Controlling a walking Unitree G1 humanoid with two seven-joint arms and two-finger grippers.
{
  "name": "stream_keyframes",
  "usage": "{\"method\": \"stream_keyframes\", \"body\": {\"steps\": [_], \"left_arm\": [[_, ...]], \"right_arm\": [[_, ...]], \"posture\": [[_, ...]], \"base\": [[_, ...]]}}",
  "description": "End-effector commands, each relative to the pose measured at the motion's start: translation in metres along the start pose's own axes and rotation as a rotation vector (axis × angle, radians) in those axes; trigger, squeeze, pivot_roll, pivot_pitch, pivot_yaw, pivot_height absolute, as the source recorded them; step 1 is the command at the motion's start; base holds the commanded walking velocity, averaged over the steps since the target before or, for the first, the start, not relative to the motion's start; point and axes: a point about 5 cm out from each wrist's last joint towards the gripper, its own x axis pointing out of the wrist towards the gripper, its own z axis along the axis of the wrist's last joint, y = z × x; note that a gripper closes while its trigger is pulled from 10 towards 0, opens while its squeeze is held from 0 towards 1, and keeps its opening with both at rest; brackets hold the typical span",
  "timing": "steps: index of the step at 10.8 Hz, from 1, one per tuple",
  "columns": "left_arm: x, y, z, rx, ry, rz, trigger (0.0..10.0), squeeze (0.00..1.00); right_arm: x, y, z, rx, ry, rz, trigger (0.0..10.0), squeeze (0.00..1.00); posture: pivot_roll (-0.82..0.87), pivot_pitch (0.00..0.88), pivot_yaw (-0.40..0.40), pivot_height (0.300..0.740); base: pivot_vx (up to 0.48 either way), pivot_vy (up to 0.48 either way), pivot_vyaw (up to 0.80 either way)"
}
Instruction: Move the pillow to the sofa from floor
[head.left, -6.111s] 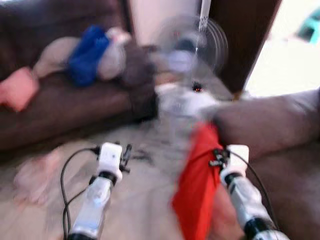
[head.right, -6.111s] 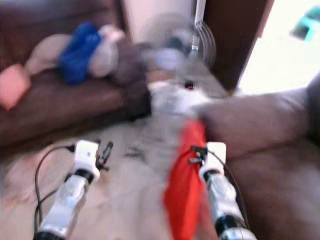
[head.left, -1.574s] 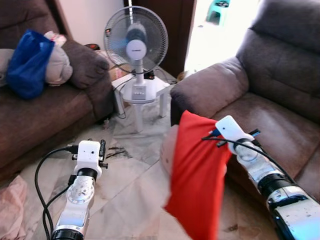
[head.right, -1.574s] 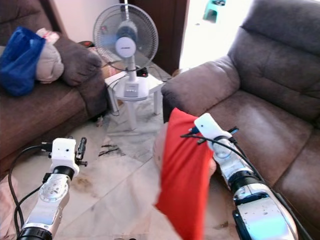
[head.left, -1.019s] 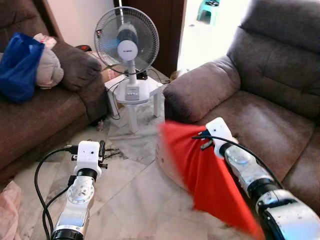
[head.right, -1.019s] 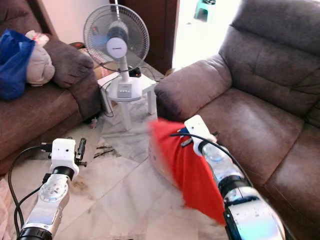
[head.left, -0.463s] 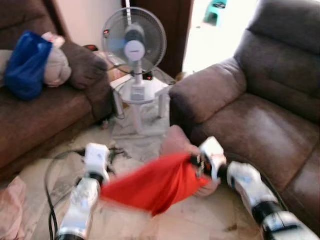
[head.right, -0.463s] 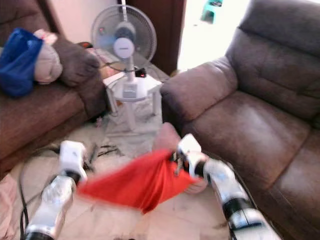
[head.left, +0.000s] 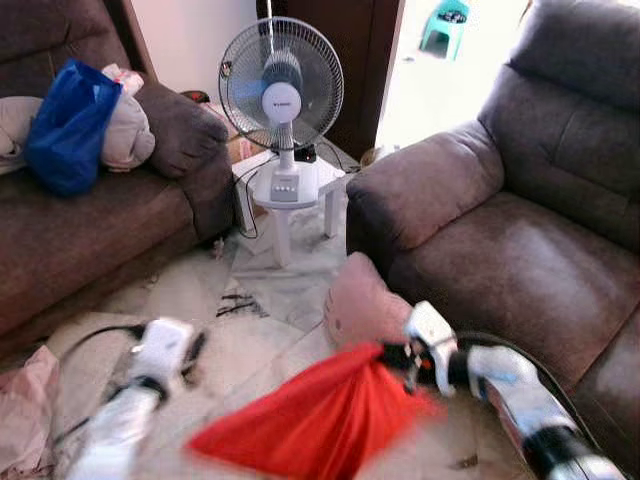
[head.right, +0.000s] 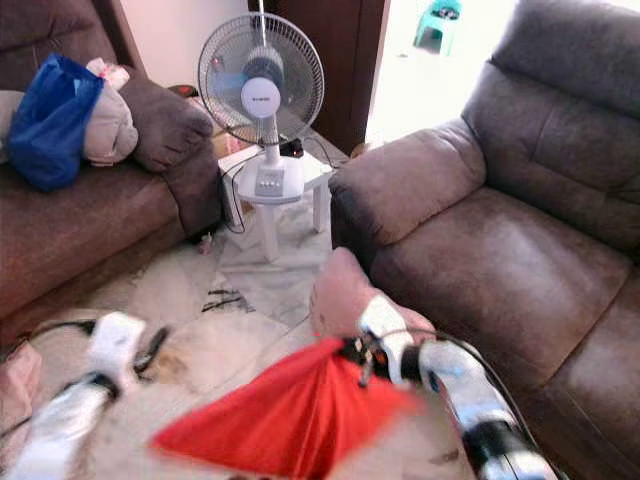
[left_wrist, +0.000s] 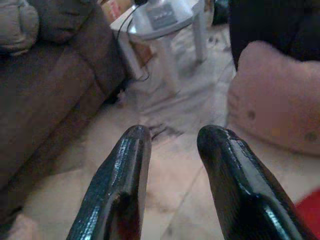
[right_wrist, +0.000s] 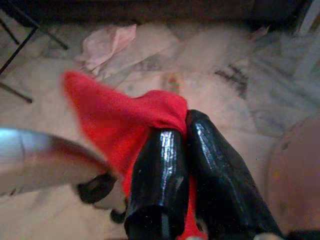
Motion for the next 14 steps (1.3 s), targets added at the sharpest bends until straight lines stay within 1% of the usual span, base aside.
{"method": "stream_keyframes", "body": {"steps": [1,2,3,4,5,6,7,8,9,10,11,12,13,14], "left_arm": [[-0.002,0.003,0.002,0.074,0.01,-0.022,10.0,0.0],[-0.006,-0.005,-0.005,0.281,0.059,-0.171,10.0,0.0],[-0.003,-0.006,-0.005,0.129,0.066,-0.151,10.0,0.0],[0.007,-0.007,-0.007,-0.11,0.07,-0.049,10.0,0.0],[0.011,-0.016,-0.009,-0.229,0.074,-0.063,10.0,0.0],[0.014,-0.024,-0.012,-0.261,0.089,-0.1,10.0,0.0],[0.019,-0.016,-0.023,-0.336,0.157,0.002,10.0,0.0],[0.026,0.001,-0.028,-0.57,0.203,0.252,10.0,0.0],[0.029,0.006,-0.023,-0.653,0.179,0.294,10.0,0.0],[0.033,0.006,-0.016,-0.621,0.157,0.25,10.0,0.0],[0.033,0.005,-0.005,-0.328,0.113,0.032,10.0,0.0],[0.026,0.011,-0.006,-0.264,0.124,-0.066,10.0,0.0],[0.021,0.013,-0.009,-0.214,0.146,-0.124,10.0,0.0],[0.002,0.014,-0.024,-0.065,0.245,-0.302,10.0,0.0]], "right_arm": [[0.0,-0.005,0.021,-0.062,-0.062,-0.012,10.0,0.0],[0.002,-0.002,0.014,-0.053,-0.033,-0.009,10.0,0.0],[0.002,0.001,0.015,-0.045,-0.043,-0.002,10.0,0.0],[0.003,0.003,0.018,-0.046,-0.051,0.002,10.0,0.0],[0.003,0.003,0.02,-0.047,-0.065,0.01,10.0,0.0],[0.001,0.002,0.023,-0.055,-0.068,0.011,10.0,0.0],[-0.002,0.001,0.025,-0.061,-0.072,0.015,10.0,0.0],[-0.004,0.001,0.025,-0.06,-0.078,0.019,10.0,0.0],[-0.004,0.002,0.026,-0.06,-0.079,0.023,10.0,0.0],[-0.004,0.003,0.026,-0.061,-0.078,0.029,10.0,0.0],[-0.006,0.005,0.027,-0.062,-0.085,0.05,10.0,0.0],[-0.01,0.005,0.028,-0.063,-0.091,0.065,10.0,0.0],[-0.011,0.005,0.029,-0.062,-0.095,0.072,10.0,0.0],[-0.015,0.009,0.031,-0.052,-0.11,0.126,10.0,0.0]], "posture": [[0.06,0.088,-0.013,0.74],[0.06,0.091,-0.012,0.74],[0.07,0.091,-0.009,0.74],[0.06,0.088,-0.005,0.74],[0.05,0.089,-0.007,0.74],[0.05,0.087,-0.008,0.74],[0.05,0.086,-0.007,0.74],[0.05,0.083,-0.007,0.74],[0.05,0.082,-0.01,0.74],[0.04,0.082,-0.01,0.74],[0.04,0.082,-0.007,0.74],[0.04,0.081,-0.007,0.74],[0.05,0.079,-0.006,0.74],[0.05,0.079,-0.006,0.74]], "base": [[0.0,0.0,0.0],[0.0,0.0,0.0],[0.0,0.0,0.0],[0.0,0.0,0.0],[0.0,0.0,0.0],[0.0,0.0,0.0],[0.0,0.0,0.0],[0.0,0.0,0.0],[0.0,0.0,0.0],[0.0,0.0,0.0],[0.0,0.0,0.0],[0.0,0.0,0.0],[0.0,0.0,0.0],[0.0,0.0,0.0]]}}
